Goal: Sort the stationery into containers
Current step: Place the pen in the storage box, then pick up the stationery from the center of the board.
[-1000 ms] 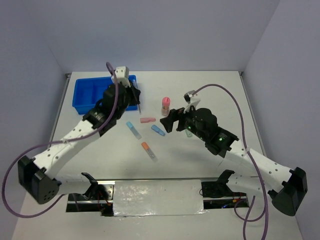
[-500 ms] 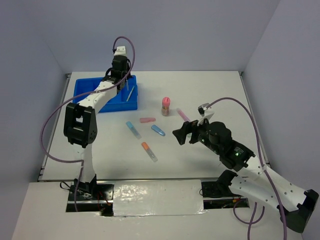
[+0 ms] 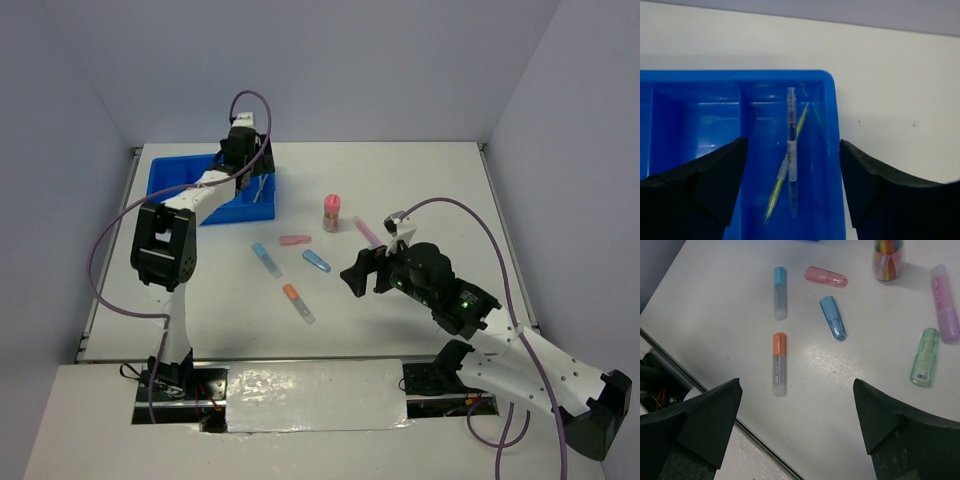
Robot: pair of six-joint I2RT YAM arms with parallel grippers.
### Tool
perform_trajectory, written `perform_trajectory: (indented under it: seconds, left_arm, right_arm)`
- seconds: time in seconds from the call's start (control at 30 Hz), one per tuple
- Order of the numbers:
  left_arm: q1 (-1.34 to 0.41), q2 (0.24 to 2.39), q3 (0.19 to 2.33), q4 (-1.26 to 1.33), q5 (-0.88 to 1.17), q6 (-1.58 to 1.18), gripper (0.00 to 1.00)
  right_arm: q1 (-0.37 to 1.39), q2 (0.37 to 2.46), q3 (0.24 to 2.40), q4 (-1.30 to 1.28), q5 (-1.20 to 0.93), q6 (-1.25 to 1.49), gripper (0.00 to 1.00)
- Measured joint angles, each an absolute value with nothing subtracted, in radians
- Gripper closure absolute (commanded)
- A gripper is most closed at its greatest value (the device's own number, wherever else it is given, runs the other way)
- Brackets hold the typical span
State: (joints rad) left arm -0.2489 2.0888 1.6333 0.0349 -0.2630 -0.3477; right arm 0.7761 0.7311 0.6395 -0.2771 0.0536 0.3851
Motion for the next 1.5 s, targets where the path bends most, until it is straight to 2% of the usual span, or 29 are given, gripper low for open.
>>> perform_trajectory:
  seconds: [0.03,0.23,0.37,0.5,0.73,0.87,1.17,1.27,1.33,1.47,1.5]
  left_arm:
    - [-0.25,2.07,1.62,0.016,-0.265,-0.351,0.07]
    - [-0.256,1.856,1.596,-0.143,-0.296,-0.415,0.01]
    - [-0.285,1.628,1.548,-0.248,-0.345,-0.492,0.03]
    - [-0.385,1.475,1.434,-0.358,-0.39,-0.624,0.04]
    - [-0.61,1.513,1.218,-0.615,-0.473,-0.961,0.01]
    - [-0.659,1.555,1.171,-0.675,-0.485,-1.088,0.05]
    - [-0.604,1.77,1.2,-0.679,-0.496,-1.192,0.11]
    - [-0.584,1.79,1.185,-0.663,-0.494,-1.21,0.17]
    - [-0.569,1.792,1.172,-0.649,-0.492,-1.212,0.23]
    - [-0.54,1.822,1.15,-0.595,-0.469,-1.209,0.42]
    - [-0.535,1.824,1.148,-0.577,-0.469,-1.203,0.44]
  right_arm:
    - [0.776,0.731,0.64,-0.277,0.051,0.385,0.0]
    - [0.776,0.717,0.64,-0.277,0.045,0.385,0.0]
    - [0.776,0.705,0.64,-0.277,0.039,0.389,0.0]
    - [0.776,0.699,0.64,-0.278,0.022,0.393,0.0]
    - [0.789,0.71,0.64,-0.288,-0.011,0.397,0.0]
    - [0.804,0.707,0.633,-0.292,-0.021,0.408,0.0]
    - [0.812,0.692,0.614,-0.316,-0.027,0.422,0.0]
    - [0.814,0.69,0.614,-0.319,-0.027,0.422,0.0]
    - [0.814,0.69,0.614,-0.319,-0.027,0.422,0.0]
    - [0.815,0.694,0.614,-0.318,-0.03,0.421,0.0]
    - [0.815,0.698,0.614,-0.318,-0.031,0.419,0.0]
